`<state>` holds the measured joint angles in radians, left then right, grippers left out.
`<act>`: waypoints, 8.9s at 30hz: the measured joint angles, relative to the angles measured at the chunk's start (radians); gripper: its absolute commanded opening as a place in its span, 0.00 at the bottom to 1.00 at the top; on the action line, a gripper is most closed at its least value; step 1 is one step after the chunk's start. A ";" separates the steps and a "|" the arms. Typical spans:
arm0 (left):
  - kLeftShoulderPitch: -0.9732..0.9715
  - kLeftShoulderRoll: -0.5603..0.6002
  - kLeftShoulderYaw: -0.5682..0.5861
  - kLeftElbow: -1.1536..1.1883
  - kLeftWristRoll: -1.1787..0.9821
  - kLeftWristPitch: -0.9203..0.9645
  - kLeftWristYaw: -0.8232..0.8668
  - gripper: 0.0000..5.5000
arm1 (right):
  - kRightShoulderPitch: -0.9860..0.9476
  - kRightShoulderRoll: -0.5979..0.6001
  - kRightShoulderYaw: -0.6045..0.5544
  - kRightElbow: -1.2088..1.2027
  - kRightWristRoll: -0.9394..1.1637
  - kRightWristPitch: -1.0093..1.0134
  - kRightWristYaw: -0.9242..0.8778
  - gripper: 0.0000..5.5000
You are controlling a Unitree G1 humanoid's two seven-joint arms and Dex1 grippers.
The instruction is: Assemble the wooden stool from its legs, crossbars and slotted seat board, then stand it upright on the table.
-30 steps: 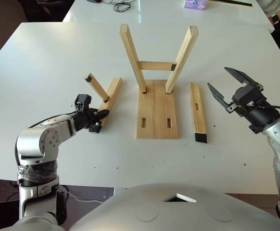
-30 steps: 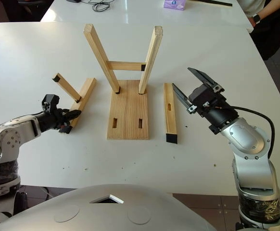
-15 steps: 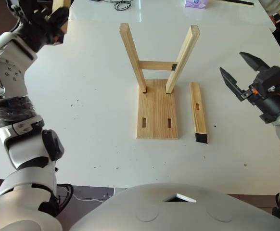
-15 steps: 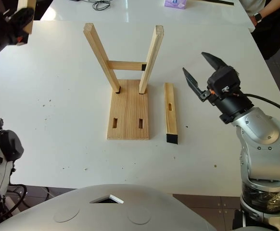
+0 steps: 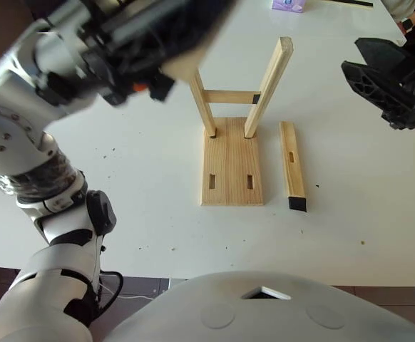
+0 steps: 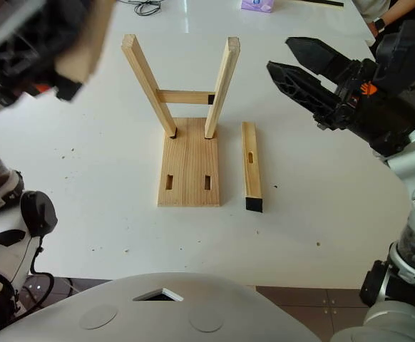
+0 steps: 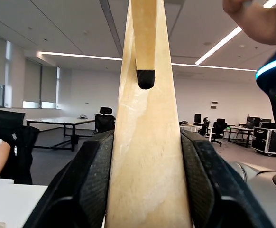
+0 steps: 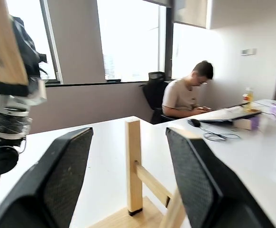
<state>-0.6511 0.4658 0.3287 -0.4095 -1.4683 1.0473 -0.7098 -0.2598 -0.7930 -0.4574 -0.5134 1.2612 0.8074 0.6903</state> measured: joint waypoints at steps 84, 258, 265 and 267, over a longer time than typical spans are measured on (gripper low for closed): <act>0.599 0.315 -0.504 -0.037 0.864 -0.558 -0.499 0.98 | -0.019 -0.149 0.422 0.061 -0.521 -0.181 0.394 0.37; 0.196 0.111 -0.173 0.101 0.688 -0.359 -0.031 0.98 | 0.351 0.471 0.207 -0.226 -0.754 -0.032 -0.366 0.37; 0.092 0.022 -0.207 0.087 0.633 -0.317 0.046 0.98 | 0.141 0.335 0.035 -0.258 -0.267 0.023 -0.268 0.37; 0.095 0.012 -0.222 0.080 0.603 -0.304 0.014 0.98 | 0.102 0.242 0.006 -0.227 -0.107 0.052 -0.207 0.37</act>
<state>-0.5558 0.4774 0.1067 -0.3297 -0.8653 0.7429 -0.6963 -0.1581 -0.5512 -0.4514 -0.7403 1.1543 0.8597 0.4838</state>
